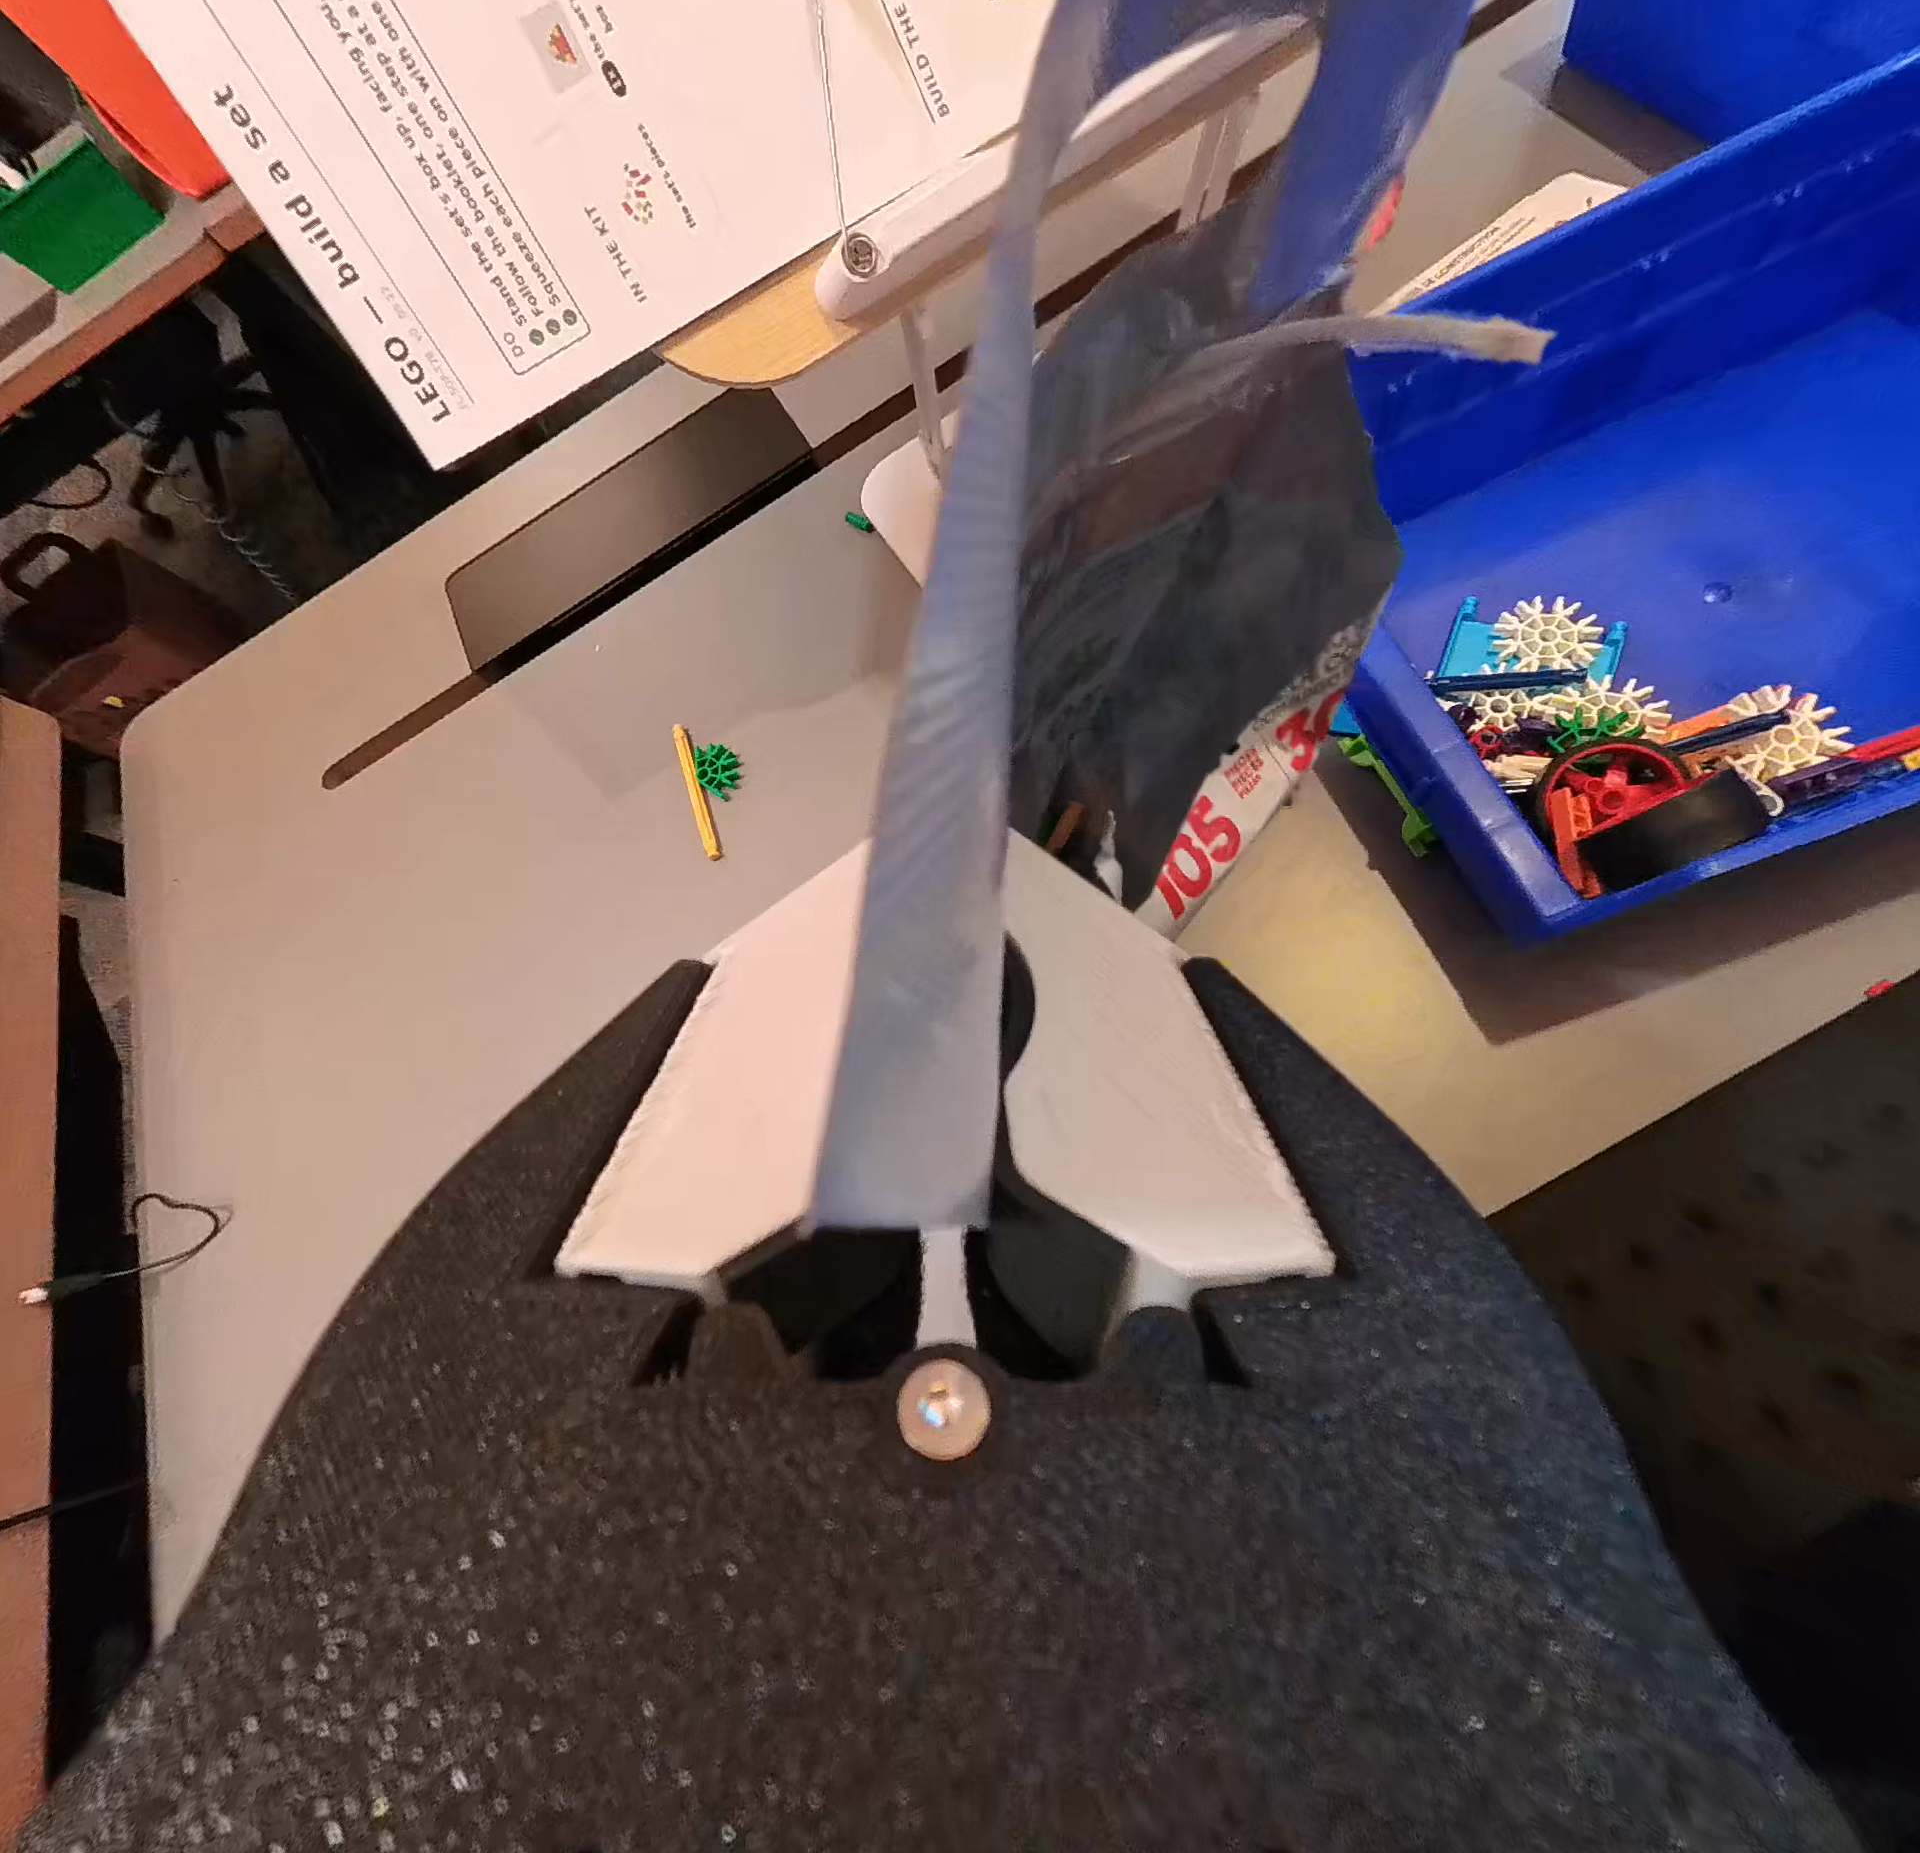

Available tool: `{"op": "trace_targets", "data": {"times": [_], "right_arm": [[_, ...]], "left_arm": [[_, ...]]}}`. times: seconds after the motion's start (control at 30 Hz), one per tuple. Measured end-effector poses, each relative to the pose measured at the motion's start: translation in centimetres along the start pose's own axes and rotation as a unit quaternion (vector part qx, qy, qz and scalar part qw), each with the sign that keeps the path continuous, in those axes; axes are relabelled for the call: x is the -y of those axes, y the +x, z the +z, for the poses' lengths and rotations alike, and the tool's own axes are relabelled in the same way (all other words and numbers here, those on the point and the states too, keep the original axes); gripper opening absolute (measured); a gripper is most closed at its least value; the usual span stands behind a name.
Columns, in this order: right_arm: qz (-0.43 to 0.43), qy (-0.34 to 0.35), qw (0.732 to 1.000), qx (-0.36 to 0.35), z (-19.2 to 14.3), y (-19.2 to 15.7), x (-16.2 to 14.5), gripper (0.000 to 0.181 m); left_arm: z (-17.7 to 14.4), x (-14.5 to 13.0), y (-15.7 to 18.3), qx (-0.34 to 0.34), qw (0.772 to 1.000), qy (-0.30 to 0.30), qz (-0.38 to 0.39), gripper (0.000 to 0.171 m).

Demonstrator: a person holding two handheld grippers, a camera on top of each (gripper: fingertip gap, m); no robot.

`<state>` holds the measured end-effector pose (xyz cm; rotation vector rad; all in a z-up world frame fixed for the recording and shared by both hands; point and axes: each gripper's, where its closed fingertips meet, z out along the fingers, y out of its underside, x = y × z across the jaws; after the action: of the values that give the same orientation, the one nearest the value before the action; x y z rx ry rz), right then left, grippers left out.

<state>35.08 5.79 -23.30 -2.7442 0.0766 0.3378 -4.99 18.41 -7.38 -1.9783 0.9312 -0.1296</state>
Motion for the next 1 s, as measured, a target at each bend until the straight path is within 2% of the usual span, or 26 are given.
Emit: {"op": "trace_targets", "data": {"times": [0.03, 0.27, 0.6, 0.77, 1.0], "right_arm": [[-0.002, -0.008, 1.000, 0.007, 0.6, -0.1, -0.4, 0.026], [-0.012, -0.018, 1.000, -0.009, 3.1, 0.6, -0.7, 0.022], [-0.059, -0.009, 0.998, -0.032, 2.8, 0.5, -0.4, 0.010], [-0.062, -0.001, 0.997, -0.047, 1.4, 1.1, -0.8, 0.008], [-0.069, 0.024, 0.995, -0.065, -3.7, 1.1, 0.5, 0.007]], "left_arm": [[0.1, 0.0, 0.1, 0.001, 1.000, 0.001, -0.006, 0.000], [0.9, 0.1, 1.1, 0.001, 1.000, 0.002, -0.025, 0.000], [0.9, 0.6, 1.6, 0.004, 0.999, -0.001, -0.048, 0.000], [0.8, 1.0, 1.0, 0.011, 0.998, 0.000, -0.069, 0.000], [0.8, 1.8, 0.2, 0.017, 0.996, -0.002, -0.082, 0.000]]}}
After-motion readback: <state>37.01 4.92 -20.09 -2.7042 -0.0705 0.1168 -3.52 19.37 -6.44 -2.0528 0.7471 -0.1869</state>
